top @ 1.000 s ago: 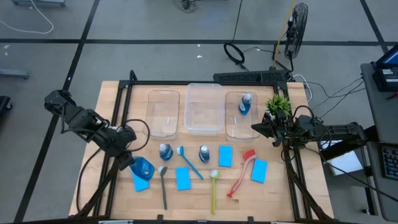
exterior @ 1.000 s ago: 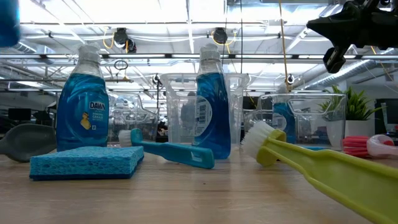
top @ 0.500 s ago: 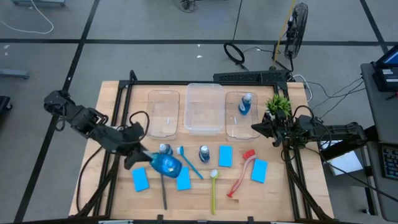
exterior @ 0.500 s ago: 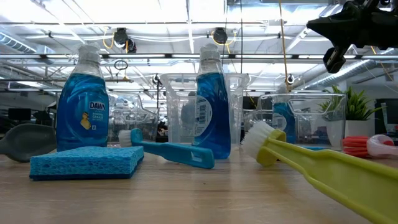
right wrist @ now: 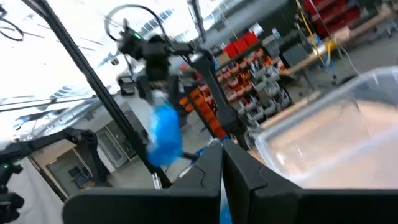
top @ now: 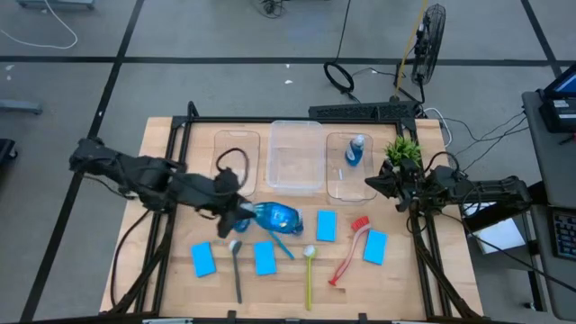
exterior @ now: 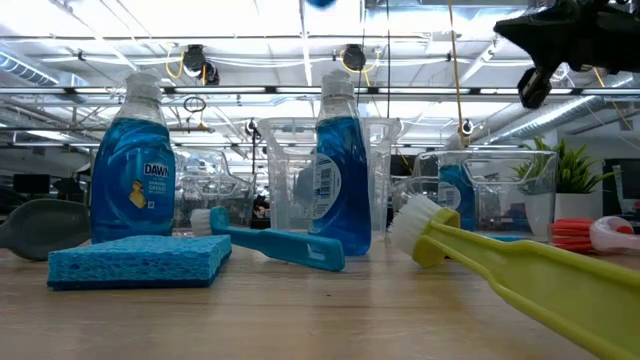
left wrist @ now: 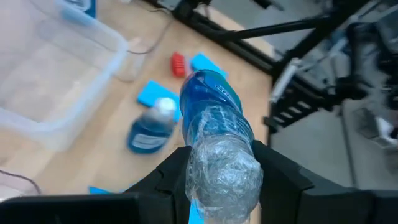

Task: Pick & Place Kitchen Sink Supplies
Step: Put the blue dishwashing liquid into the right transparent bin

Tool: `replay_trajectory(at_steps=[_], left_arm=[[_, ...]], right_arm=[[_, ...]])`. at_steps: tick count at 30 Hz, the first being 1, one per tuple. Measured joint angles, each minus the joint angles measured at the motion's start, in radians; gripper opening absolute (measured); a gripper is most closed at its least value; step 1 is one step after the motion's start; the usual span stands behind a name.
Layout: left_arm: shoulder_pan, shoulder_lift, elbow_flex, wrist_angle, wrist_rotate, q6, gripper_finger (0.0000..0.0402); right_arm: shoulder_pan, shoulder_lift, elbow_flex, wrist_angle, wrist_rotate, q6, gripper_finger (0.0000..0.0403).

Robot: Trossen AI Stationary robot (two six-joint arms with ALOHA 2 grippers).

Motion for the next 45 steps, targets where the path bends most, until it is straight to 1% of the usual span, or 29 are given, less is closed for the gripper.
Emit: replay_trajectory(at_steps=[5,10,12,16,20,24,26,29,32,35,39,42,45], left_arm=[[0.072,0.051,0.0,0.035,0.052,0.048,0.014],[0.128,0.088,0.001,0.136,0.118,0.124,0.014],[0.146,0.102,0.02,0.146,0.126,0.148,0.014],[0.175,0.153,0.102,0.126,0.126,0.214,0.014],[0.197,0.223,0.214,0.079,0.129,0.283,0.014],[0.218,0.305,0.32,-0.012,0.129,0.338,0.014],[0.231,0.344,0.372,-0.053,0.128,0.359,0.014],[0.243,0.391,0.441,-0.106,0.127,0.382,0.014],[0.255,0.433,0.496,-0.133,0.133,0.408,0.014],[0.262,0.462,0.535,-0.136,0.166,0.429,0.014],[0.261,0.479,0.568,-0.15,0.169,0.46,0.014],[0.261,0.485,0.573,-0.153,0.171,0.465,0.014],[0.259,0.485,0.573,-0.164,0.19,0.477,0.014]], right_arm=[[0.0,0.067,0.0,0.131,-0.01,-0.045,0.0],[0.0,0.172,0.0,0.187,-0.032,-0.032,0.0],[0.0,0.215,0.0,0.223,-0.05,-0.031,0.0],[0.0,0.284,0.0,0.329,-0.058,-0.037,0.0],[0.0,0.323,0.001,0.422,-0.08,-0.057,0.0001],[0.0,0.344,0.044,0.426,-0.083,-0.1,0.0017],[0.0,0.358,0.085,0.411,-0.084,-0.14,0.0028],[0.0,0.378,0.163,0.334,-0.109,-0.196,0.0047],[0.0,0.399,0.258,0.19,-0.11,-0.233,0.0064],[0.0,0.432,0.361,0.018,-0.109,-0.281,0.0076],[0.0,0.485,0.478,-0.132,-0.109,-0.352,0.0088],[0.0,0.519,0.533,-0.181,-0.109,-0.405,0.0097],[0.0,0.544,0.563,-0.218,-0.109,-0.423,0.0109]])
